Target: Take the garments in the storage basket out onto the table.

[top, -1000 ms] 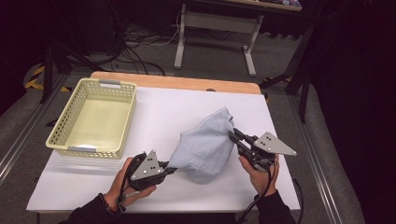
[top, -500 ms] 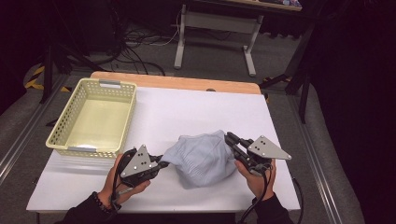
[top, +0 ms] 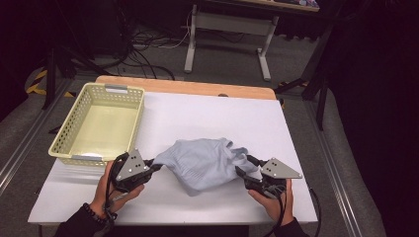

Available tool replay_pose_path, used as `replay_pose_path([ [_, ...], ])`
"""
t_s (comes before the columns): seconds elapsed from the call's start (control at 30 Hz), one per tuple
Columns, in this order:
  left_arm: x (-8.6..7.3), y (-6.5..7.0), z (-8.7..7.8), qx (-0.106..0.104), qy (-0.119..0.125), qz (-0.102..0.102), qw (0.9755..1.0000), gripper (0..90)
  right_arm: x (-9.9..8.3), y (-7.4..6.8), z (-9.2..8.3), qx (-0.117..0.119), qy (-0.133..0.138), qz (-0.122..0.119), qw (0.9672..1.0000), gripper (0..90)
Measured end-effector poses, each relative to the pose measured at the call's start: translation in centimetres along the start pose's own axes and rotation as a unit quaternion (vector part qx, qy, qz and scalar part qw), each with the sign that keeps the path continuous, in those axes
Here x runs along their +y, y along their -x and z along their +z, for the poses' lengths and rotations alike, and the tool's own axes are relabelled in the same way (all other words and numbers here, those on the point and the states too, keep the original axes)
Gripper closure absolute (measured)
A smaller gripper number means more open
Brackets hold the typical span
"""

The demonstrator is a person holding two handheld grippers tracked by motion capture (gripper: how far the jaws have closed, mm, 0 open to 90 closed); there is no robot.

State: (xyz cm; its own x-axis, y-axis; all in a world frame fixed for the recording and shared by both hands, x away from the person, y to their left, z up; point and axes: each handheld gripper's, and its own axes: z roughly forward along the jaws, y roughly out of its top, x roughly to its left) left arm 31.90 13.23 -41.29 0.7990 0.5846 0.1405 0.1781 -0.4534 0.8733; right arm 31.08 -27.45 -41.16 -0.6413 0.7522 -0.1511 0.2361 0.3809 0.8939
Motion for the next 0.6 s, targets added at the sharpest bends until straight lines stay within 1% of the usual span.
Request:
replay_pose_path([
  [0.03, -0.2, -0.1, -0.1, 0.001, -0.002, -0.003, 1.0, 83.3, -0.2, 0.0, 0.3, 0.004, -0.008, 0.0, 1.0, 40.6],
  [0.13, -0.6, -0.3, -0.4, 0.004, -0.01, -0.004, 0.9999, 83.3, -0.4, 0.1, 0.7, -0.002, -0.021, -0.008, 0.9997, 39.9],
  [0.2, -0.9, -0.3, -0.5, 0.006, -0.012, -0.008, 0.9999, 83.3, -0.5, 0.2, 0.8, -0.006, -0.028, -0.005, 0.9996, 39.9],
  [0.27, -1.1, -0.4, -0.6, 0.001, -0.014, -0.013, 0.9998, 83.3, -0.7, 0.3, 1.0, -0.001, -0.034, 0.0, 0.9994, 40.0],
  [0.3, -1.2, -0.3, -0.6, 0.0, -0.015, -0.012, 0.9998, 83.3, -0.7, 0.3, 1.0, 0.0, -0.037, 0.0, 0.9993, 40.0],
  [0.47, -1.4, 0.0, -0.6, -0.004, -0.018, -0.006, 0.9998, 83.2, -0.6, -0.3, 1.3, 0.011, -0.043, -0.01, 0.999, 40.0],
  [0.53, -1.4, 0.0, -0.6, -0.004, -0.02, -0.005, 0.9998, 83.2, -0.4, -0.5, 1.2, 0.016, -0.04, -0.011, 0.999, 39.8],
  [0.6, -1.5, -0.1, -0.6, -0.004, -0.022, -0.005, 0.9997, 83.2, -0.1, -0.7, 0.8, 0.027, -0.033, -0.017, 0.999, 38.6],
])
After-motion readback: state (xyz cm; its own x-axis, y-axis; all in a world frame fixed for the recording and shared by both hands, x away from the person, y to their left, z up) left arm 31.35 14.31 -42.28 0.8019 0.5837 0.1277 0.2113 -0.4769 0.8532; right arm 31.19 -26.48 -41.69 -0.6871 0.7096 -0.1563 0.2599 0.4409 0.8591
